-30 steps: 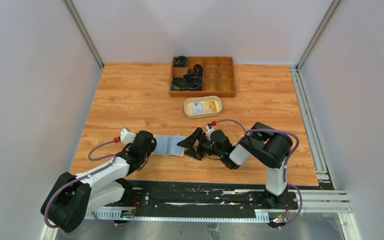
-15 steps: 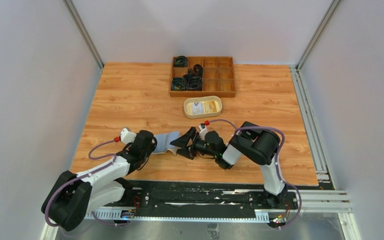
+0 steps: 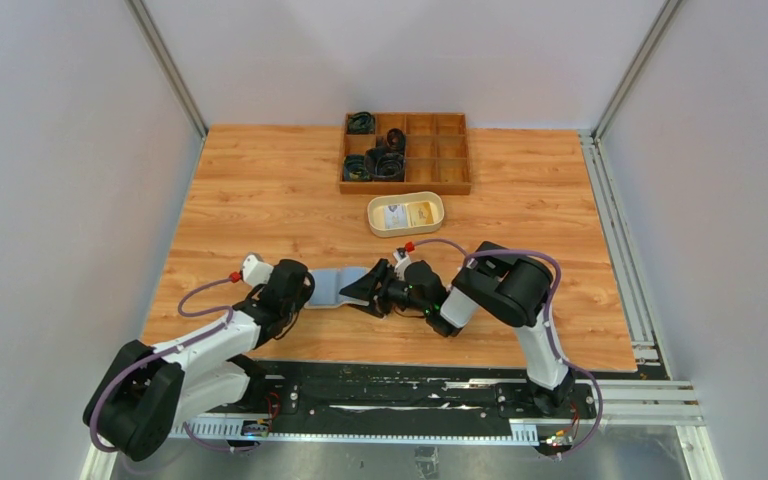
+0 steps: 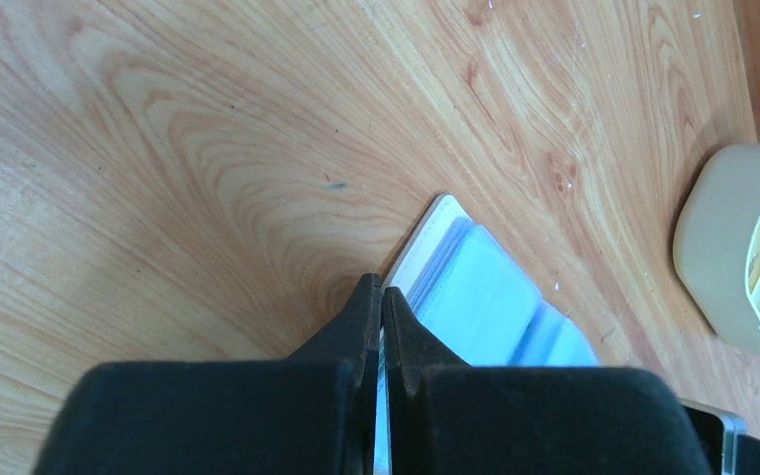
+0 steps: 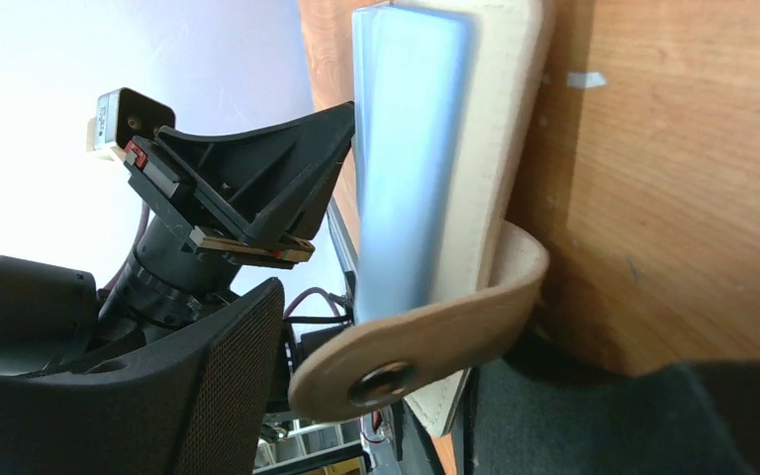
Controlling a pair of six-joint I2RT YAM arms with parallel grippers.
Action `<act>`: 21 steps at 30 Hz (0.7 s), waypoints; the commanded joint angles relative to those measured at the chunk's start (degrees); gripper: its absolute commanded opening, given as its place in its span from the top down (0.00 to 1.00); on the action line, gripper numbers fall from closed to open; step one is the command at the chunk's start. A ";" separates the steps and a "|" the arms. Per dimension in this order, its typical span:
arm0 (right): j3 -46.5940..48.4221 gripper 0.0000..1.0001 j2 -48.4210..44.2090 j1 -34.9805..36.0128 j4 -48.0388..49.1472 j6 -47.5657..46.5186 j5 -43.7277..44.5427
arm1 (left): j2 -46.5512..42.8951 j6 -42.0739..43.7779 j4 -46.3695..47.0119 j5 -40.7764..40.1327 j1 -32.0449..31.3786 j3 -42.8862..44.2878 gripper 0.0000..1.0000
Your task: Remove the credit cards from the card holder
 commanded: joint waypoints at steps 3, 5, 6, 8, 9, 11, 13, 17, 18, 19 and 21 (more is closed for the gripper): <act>-5.11 0.42 2.85 -0.33 -19.96 -5.62 2.33 | -0.84 1.64 -2.51 -1.14 -0.14 0.80 1.00; -5.45 0.44 1.75 -0.64 -21.16 -6.60 2.94 | -1.52 2.12 -3.09 -1.48 -0.14 0.63 1.00; -5.46 0.45 1.32 -0.87 -21.76 -7.17 3.17 | -1.86 2.50 -3.43 -1.58 -0.14 0.59 1.00; -5.55 0.50 0.92 -1.09 -22.24 -7.62 3.45 | -2.14 3.32 -3.91 -1.58 -0.14 0.62 1.00; -5.55 0.52 0.91 -1.25 -22.30 -7.71 3.55 | -2.19 3.71 -4.18 -1.50 -0.14 0.65 1.00; -5.47 0.59 1.12 -1.61 -22.29 -7.98 3.52 | -2.18 4.58 -4.29 -1.31 -0.14 0.71 1.00; -5.46 0.62 1.34 -1.96 -22.26 -8.14 3.68 | -2.07 5.35 -4.03 -0.94 -0.14 0.62 1.00; -5.17 0.75 1.97 -3.17 -21.59 -9.07 3.85 | -1.13 7.48 -2.02 0.82 -0.14 0.34 1.00; -5.01 0.85 2.10 -3.50 -21.41 -9.51 3.60 | -0.66 8.19 -1.39 1.44 -0.14 0.36 1.00; -4.67 0.97 2.24 -4.14 -21.12 -10.11 2.94 | 0.06 8.93 -0.71 2.42 -0.14 0.57 1.00; -4.73 1.00 2.31 -4.99 -20.26 -10.33 2.03 | 1.52 10.53 -0.19 4.23 -0.14 1.03 1.00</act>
